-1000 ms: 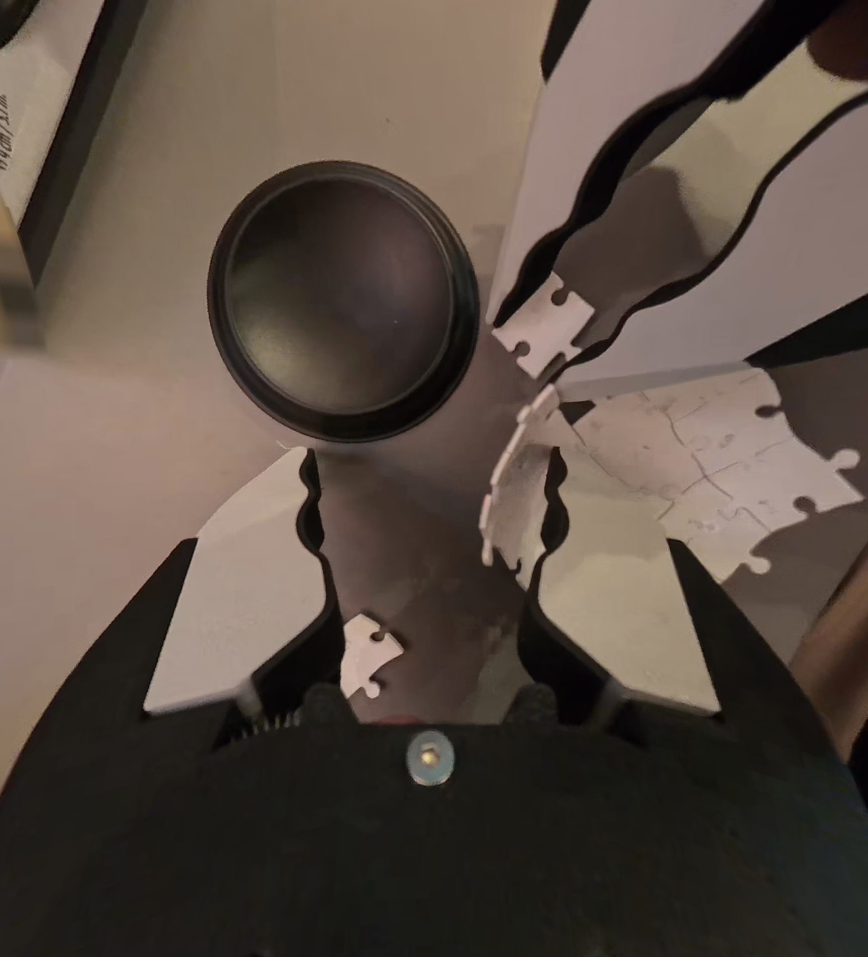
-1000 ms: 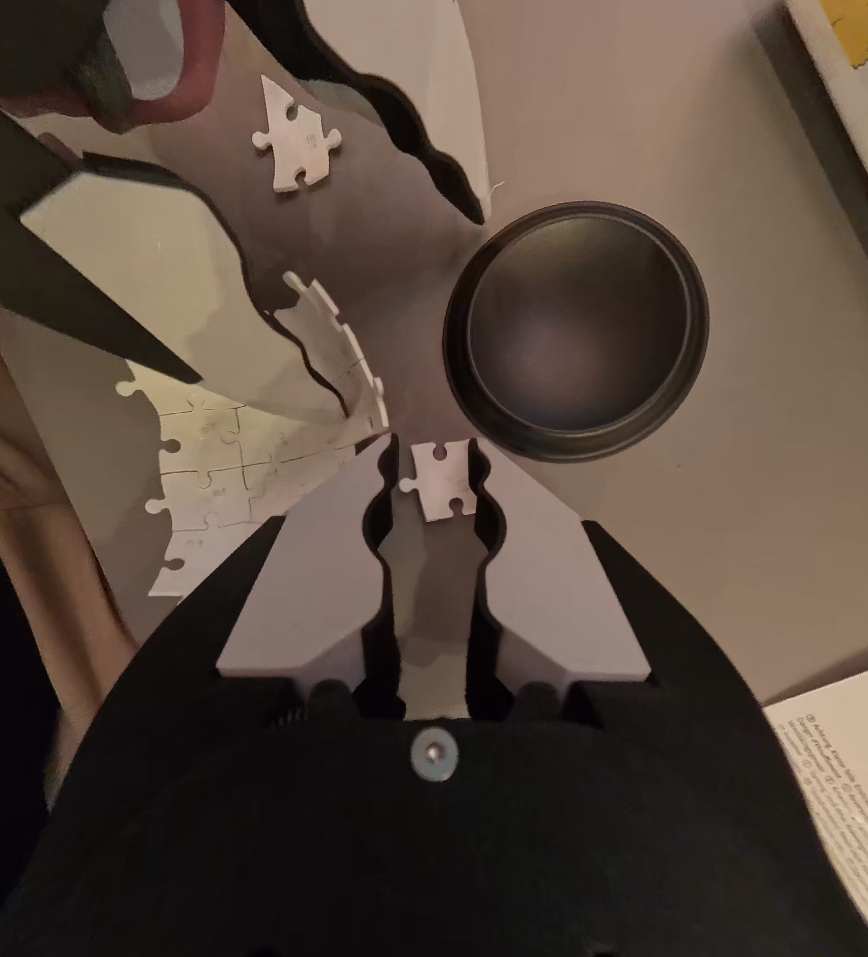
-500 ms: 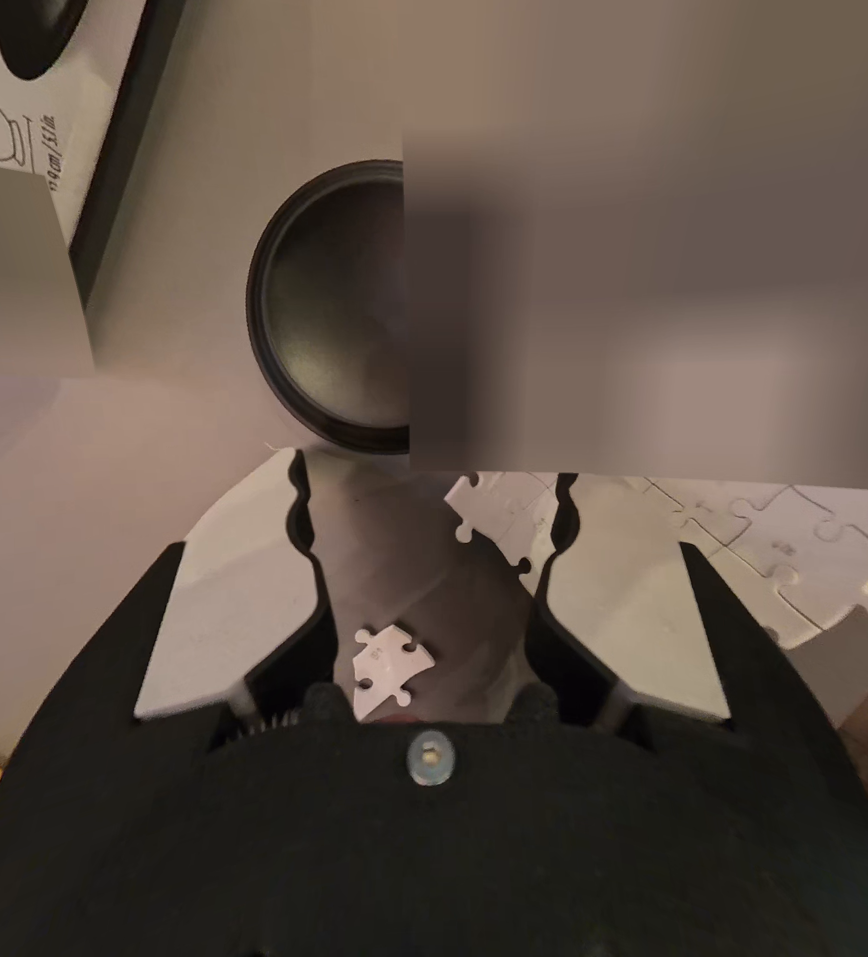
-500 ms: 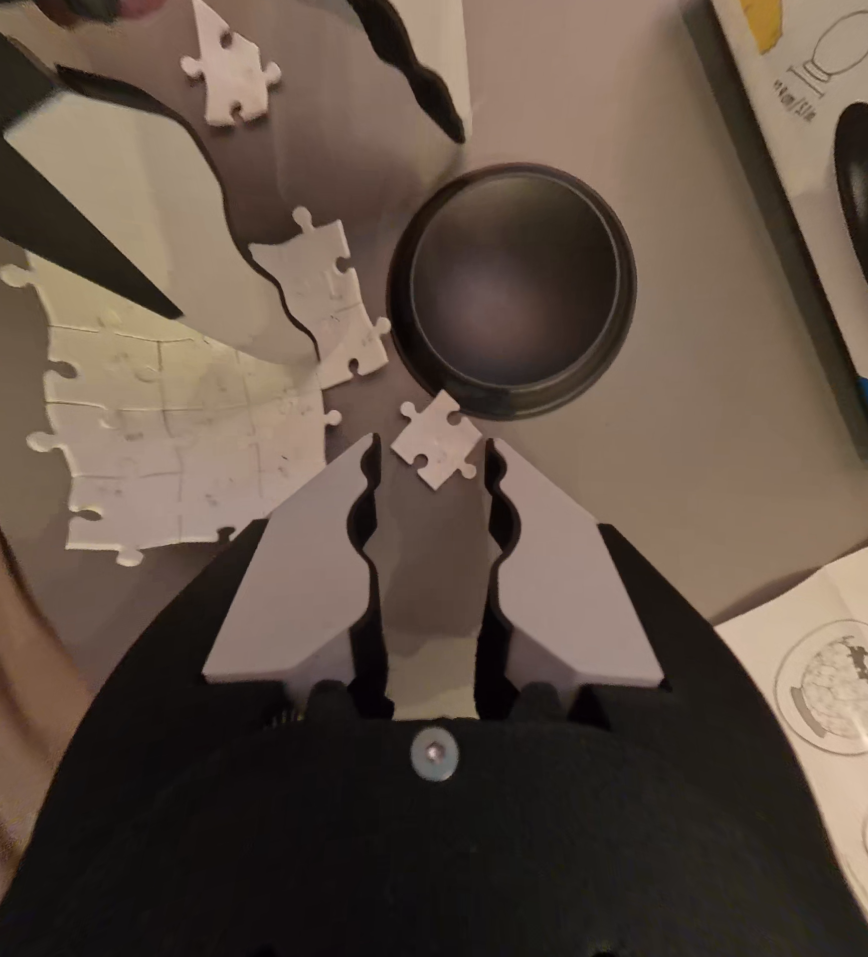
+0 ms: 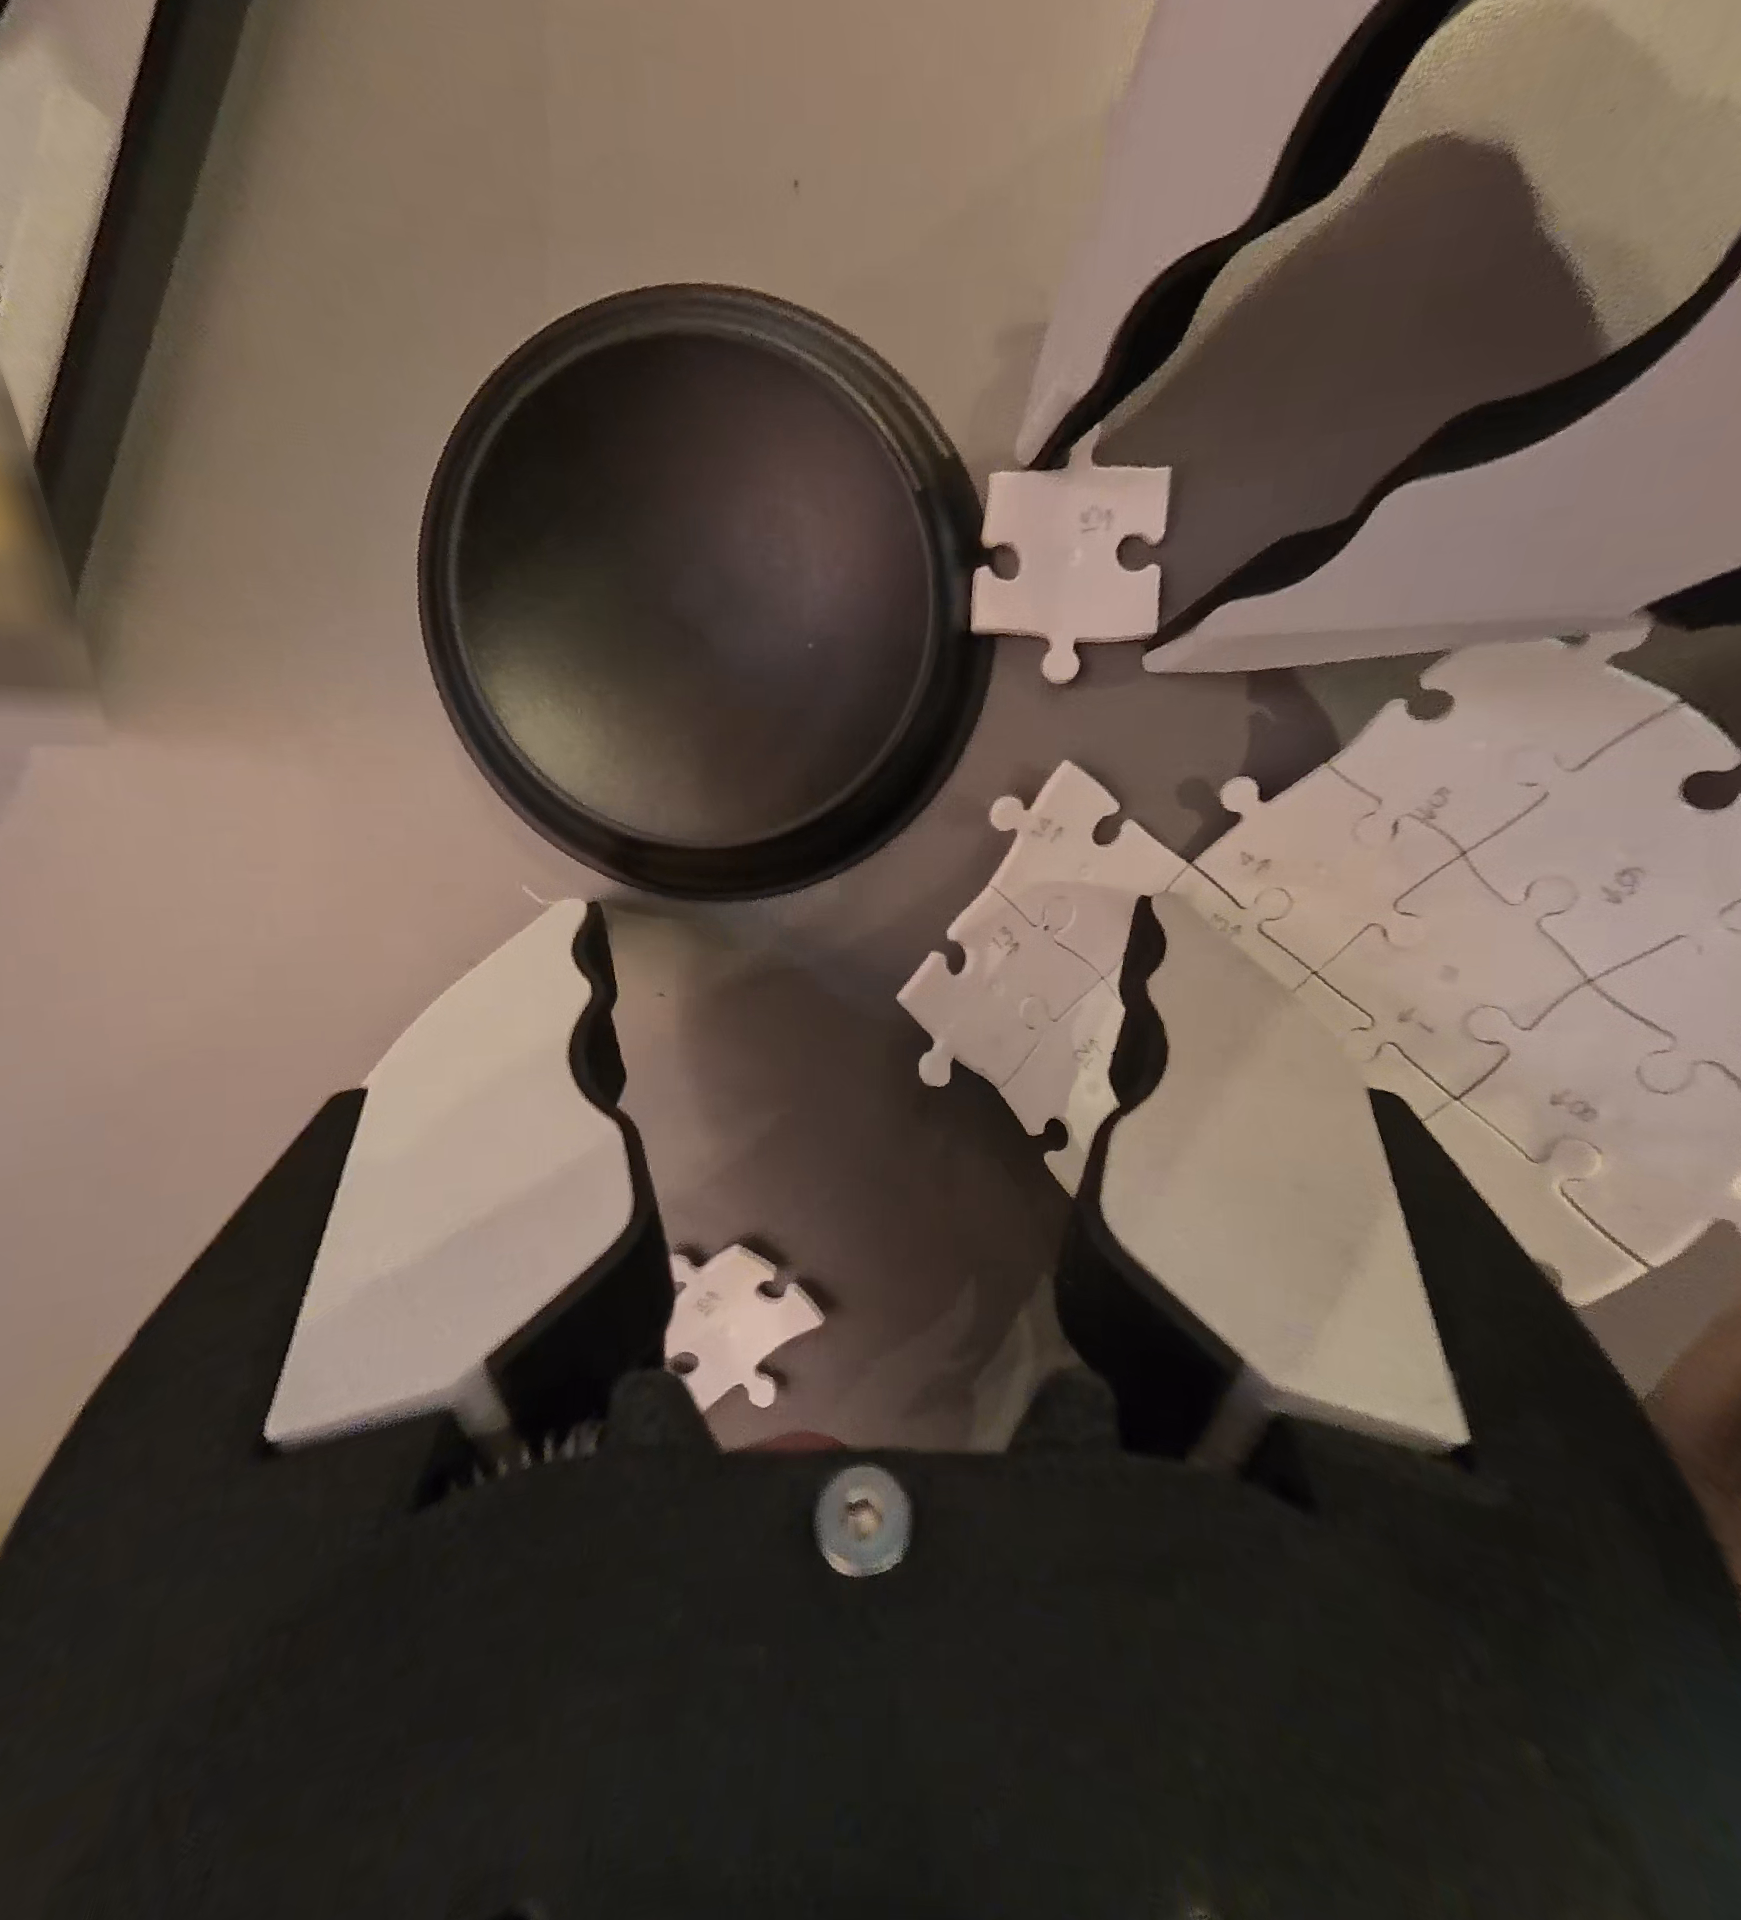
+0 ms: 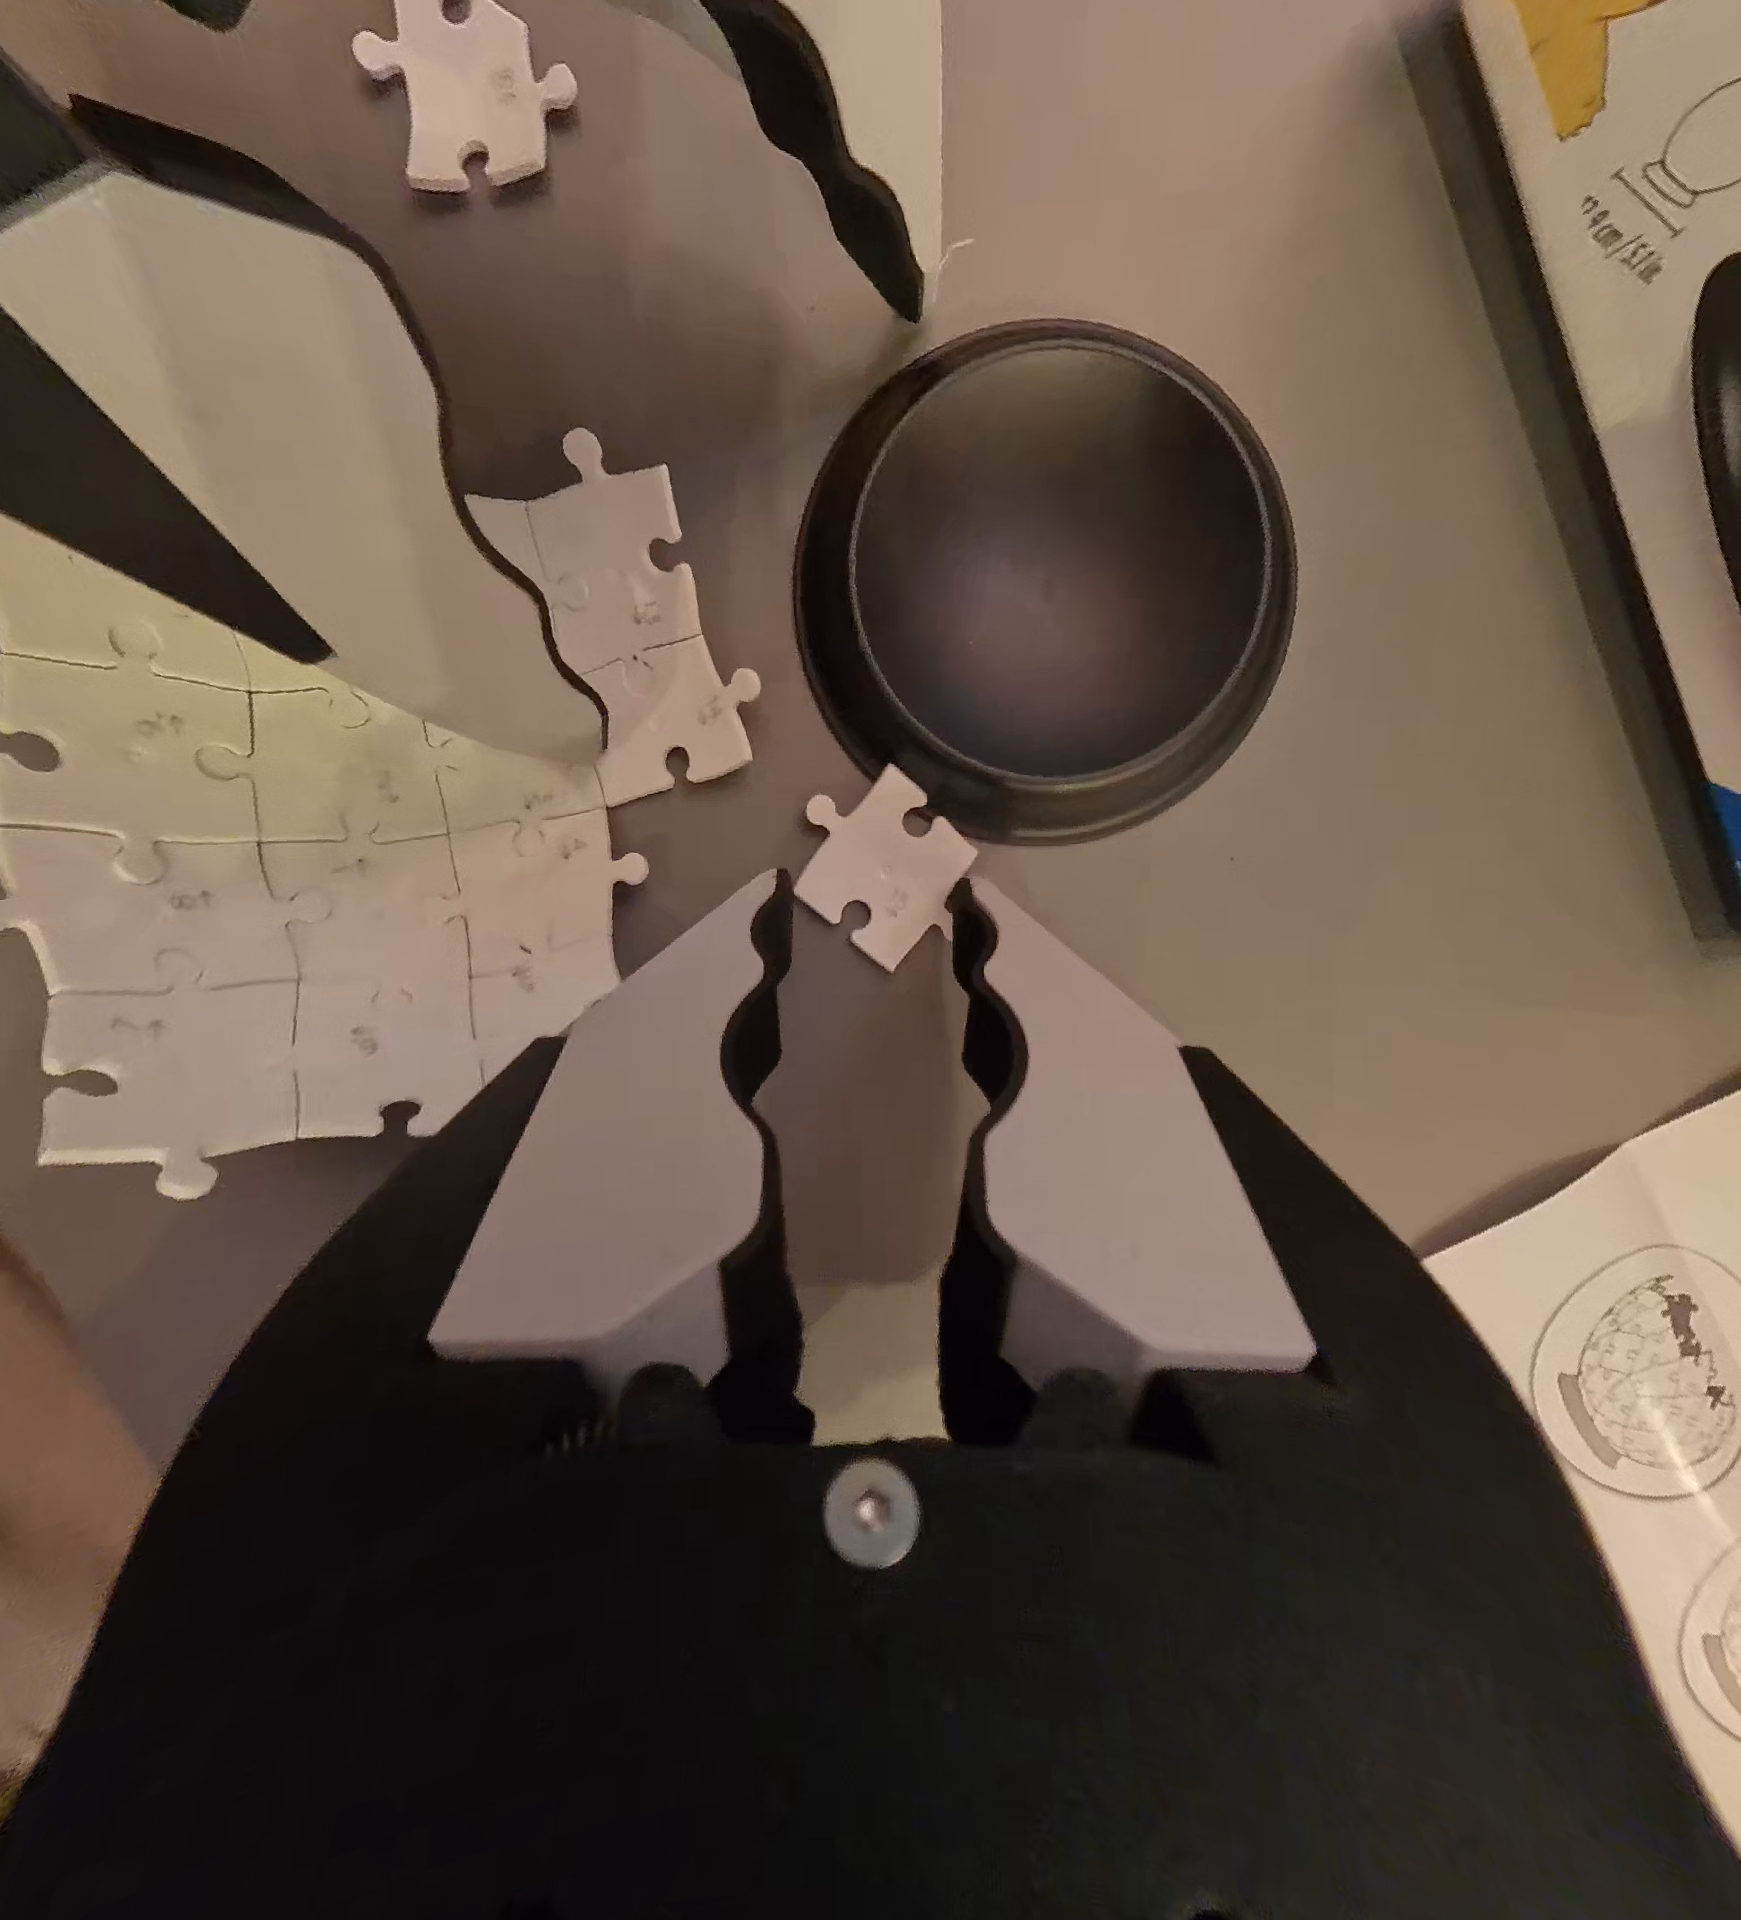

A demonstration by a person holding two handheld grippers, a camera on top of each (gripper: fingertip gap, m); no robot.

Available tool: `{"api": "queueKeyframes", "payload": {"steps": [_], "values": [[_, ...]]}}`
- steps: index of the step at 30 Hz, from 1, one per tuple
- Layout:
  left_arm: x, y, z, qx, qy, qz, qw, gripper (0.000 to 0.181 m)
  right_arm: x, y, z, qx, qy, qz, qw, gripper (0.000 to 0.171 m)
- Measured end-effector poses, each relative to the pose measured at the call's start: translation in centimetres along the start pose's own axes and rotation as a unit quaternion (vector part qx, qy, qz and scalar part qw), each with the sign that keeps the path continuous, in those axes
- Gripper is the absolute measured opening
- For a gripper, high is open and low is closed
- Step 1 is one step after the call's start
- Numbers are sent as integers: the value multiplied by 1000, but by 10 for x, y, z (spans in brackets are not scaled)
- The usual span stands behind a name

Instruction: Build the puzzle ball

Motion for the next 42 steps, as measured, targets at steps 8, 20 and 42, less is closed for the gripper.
{"api": "queueKeyframes", "payload": {"steps": [8, 20, 42], "values": [[0, 1, -2, 5, 3, 9, 1000, 98, -5, 1, 9, -32, -66, -26, 997, 28], [1, -1, -1, 21, 11, 30, 999, 102, -11, -4, 24, -153, -126, 25, 980, 28], [1, -1, 0, 22, 11, 25, 999, 104, -20, -6, 30, -238, -117, 45, 963, 28]]}}
Point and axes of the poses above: each gripper's, where its closed fingertips meet, x out along the fingers, y out of its underside, z = x × y across the jaws, the point moved 7 cm from there along -x, back along the fingers, and after that the axes turned 8 degrees about x, right-handed, at the moved point
